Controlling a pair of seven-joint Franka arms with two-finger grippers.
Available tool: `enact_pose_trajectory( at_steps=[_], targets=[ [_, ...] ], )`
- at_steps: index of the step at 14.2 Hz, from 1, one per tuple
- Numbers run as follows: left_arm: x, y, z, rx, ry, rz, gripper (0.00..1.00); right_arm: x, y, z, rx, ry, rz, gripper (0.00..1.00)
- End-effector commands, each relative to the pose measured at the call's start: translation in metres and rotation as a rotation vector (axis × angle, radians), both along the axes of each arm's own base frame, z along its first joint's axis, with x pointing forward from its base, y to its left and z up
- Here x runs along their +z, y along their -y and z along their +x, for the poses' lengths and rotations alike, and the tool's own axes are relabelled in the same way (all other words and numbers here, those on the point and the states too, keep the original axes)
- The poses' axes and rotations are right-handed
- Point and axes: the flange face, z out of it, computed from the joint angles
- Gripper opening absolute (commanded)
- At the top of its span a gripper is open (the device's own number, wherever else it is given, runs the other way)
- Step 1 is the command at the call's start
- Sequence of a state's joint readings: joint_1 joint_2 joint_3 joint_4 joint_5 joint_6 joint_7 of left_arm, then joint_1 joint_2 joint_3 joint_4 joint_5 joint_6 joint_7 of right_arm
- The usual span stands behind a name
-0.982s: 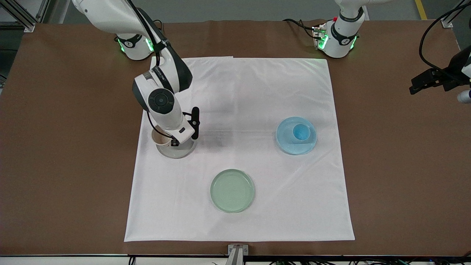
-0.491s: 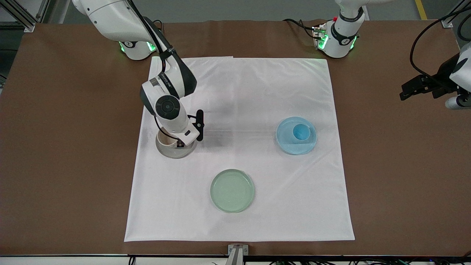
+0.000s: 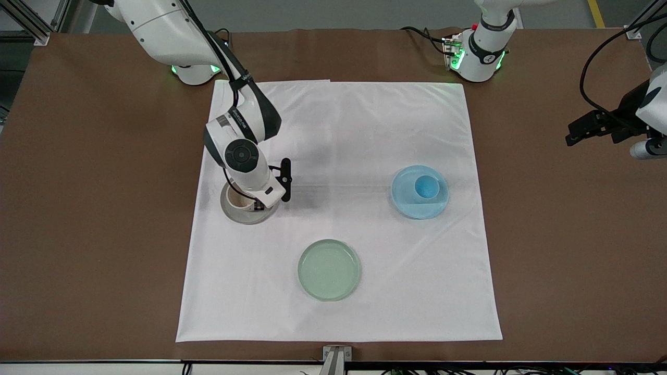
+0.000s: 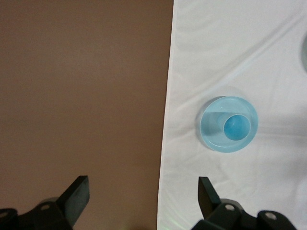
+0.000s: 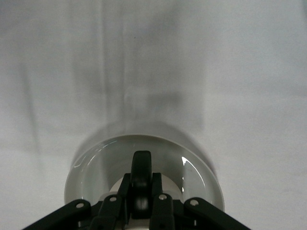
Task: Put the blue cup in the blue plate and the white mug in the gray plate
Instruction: 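Lower the white mug onto the gray plate with the right gripper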
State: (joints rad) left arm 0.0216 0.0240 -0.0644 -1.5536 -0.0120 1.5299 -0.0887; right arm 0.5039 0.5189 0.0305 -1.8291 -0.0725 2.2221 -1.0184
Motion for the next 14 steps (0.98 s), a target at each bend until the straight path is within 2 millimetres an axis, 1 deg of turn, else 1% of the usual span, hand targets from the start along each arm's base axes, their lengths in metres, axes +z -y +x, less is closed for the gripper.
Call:
enact_pose_trajectory(
  at_steps=[1, 2, 5, 7, 9, 10, 12, 13, 14],
  targets=[
    [0.009, -0.001, -0.001, -0.014, 0.023, 0.002, 1.00, 0.004, -0.003, -0.003, 0.014, 0.007, 0.017, 0.27],
    [0.009, 0.001, -0.001, -0.017, 0.024, 0.002, 1.00, 0.005, -0.004, -0.003, 0.020, 0.007, 0.019, 0.99],
    [0.009, 0.006, 0.002, -0.027, 0.034, 0.002, 1.00, 0.016, -0.006, -0.003, 0.015, 0.013, 0.022, 1.00],
    [0.009, 0.006, 0.001, -0.027, 0.035, 0.007, 1.00, 0.045, -0.007, -0.004, 0.013, 0.014, 0.021, 1.00],
    [0.010, 0.008, 0.001, -0.032, 0.038, 0.010, 1.00, 0.084, -0.005, -0.005, 0.004, -0.005, 0.003, 1.00],
    [0.010, 0.010, 0.001, -0.038, 0.038, 0.020, 1.00, 0.107, -0.002, -0.007, 0.001, -0.015, -0.007, 1.00],
    [0.010, 0.012, 0.002, -0.040, 0.045, 0.024, 1.00, 0.158, 0.018, -0.012, -0.027, -0.013, -0.014, 1.00],
    [0.009, 0.014, 0.002, -0.041, 0.045, 0.024, 1.00, 0.180, 0.035, -0.013, -0.052, -0.011, -0.020, 1.00],
    [0.008, 0.019, 0.002, -0.047, 0.045, 0.024, 1.00, 0.200, 0.065, -0.007, -0.102, -0.008, -0.024, 1.00]
  ],
)
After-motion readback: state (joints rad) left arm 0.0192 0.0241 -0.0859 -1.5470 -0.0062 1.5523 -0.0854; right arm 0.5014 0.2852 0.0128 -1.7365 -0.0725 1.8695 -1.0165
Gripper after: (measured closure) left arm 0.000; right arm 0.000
